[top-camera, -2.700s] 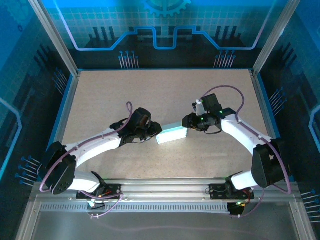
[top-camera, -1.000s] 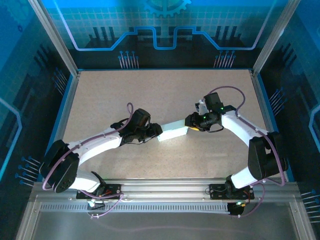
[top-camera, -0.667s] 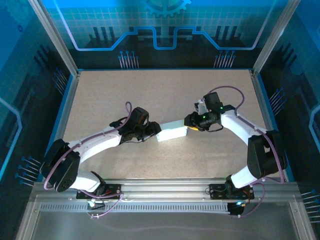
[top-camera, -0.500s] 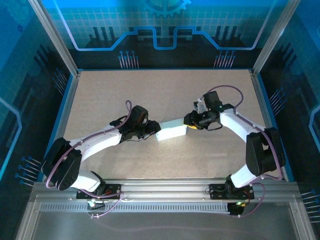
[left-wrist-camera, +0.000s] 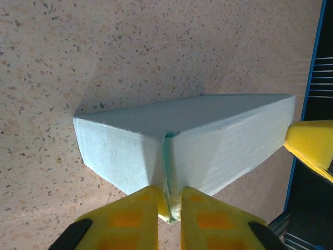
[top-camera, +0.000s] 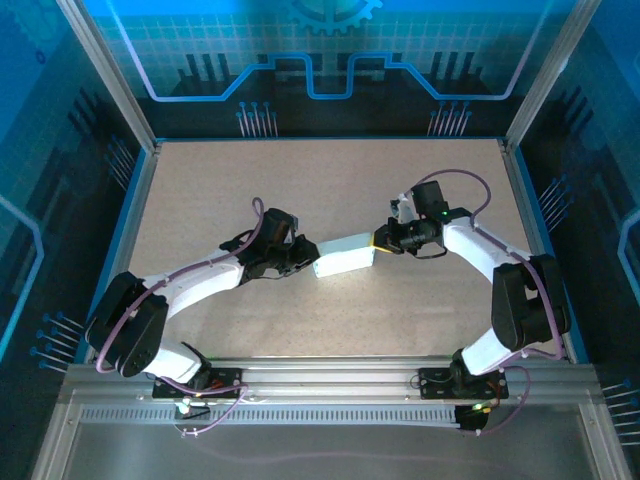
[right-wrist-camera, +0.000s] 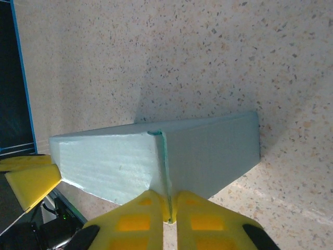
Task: Fold the paper box
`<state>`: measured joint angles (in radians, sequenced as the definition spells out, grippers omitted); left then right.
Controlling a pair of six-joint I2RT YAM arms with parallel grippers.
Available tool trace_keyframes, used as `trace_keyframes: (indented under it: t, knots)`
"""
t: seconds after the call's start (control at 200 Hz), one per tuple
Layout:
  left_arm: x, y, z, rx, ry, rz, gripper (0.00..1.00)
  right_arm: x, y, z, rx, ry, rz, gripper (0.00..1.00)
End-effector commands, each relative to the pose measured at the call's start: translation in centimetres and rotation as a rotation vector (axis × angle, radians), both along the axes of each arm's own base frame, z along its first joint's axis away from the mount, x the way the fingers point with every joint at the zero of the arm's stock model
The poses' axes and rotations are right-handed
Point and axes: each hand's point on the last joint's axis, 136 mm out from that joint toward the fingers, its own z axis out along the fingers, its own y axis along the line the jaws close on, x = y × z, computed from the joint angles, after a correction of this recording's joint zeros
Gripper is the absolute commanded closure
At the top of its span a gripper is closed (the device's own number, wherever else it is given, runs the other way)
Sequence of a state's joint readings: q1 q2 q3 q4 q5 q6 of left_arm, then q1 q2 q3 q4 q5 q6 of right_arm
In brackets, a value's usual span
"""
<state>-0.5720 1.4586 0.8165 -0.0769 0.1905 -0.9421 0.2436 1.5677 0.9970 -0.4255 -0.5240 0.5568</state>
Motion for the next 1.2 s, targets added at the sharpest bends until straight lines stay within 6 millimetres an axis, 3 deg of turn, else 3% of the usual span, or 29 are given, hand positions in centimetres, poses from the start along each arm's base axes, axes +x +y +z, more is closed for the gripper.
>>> trace_keyframes:
  t: [0.0,0.075,0.235,0.27,0.345,0.405,0.59,0.74,0.84,0.961,1.086,1.191]
  knots:
    - [-3.7,2.3,-6.3,0.144,0.202,-0.012,0.91,-1.3,0.2,-1.6,-0.003,0.074,0.017,0.95]
    - [-3.6,2.2,-6.0,0.143,0.195,-0.015,0.93,-1.2,0.3,-1.2,-0.003,0.063,0.018,1.00]
    - [-3.1,2.0,-5.0,0.141,0.174,-0.022,0.95,-0.9,0.3,-0.1,-0.001,0.037,0.018,1.00]
    - [-3.0,1.9,-4.7,0.142,0.168,-0.023,0.88,-0.7,0.3,0.2,0.001,0.027,0.016,0.96]
    - [-2.7,1.9,-3.7,0.151,0.148,-0.030,0.59,-0.4,0.3,0.9,-0.003,0.005,0.015,0.77]
    - [-2.3,1.9,-2.6,0.156,0.121,-0.040,0.45,-0.1,0.2,1.7,-0.005,-0.016,0.009,0.69]
    - [-0.9,1.6,1.7,0.165,0.003,-0.074,0.26,0.3,-0.1,3.5,-0.017,-0.075,-0.004,0.46]
    - [0.7,0.6,5.1,0.194,-0.196,-0.200,0.02,0.1,-0.8,4.3,-0.034,-0.117,-0.011,0.25]
    - [1.6,-0.3,6.7,0.244,-0.346,-0.334,0.01,0.0,-1.3,4.6,-0.031,-0.134,-0.023,0.18]
    - [1.2,-2.5,8.2,0.316,-0.560,-0.596,0.01,-0.3,-2.1,4.9,-0.031,-0.149,-0.044,0.15]
    - [-0.4,-4.8,8.5,0.414,-0.740,-0.931,0.01,-0.6,-3.2,5.1,-0.028,-0.158,-0.066,0.13]
    - [-0.1,-5.8,8.0,0.455,-0.796,-1.081,0.01,-0.8,-4.1,5.1,-0.027,-0.157,-0.085,0.13]
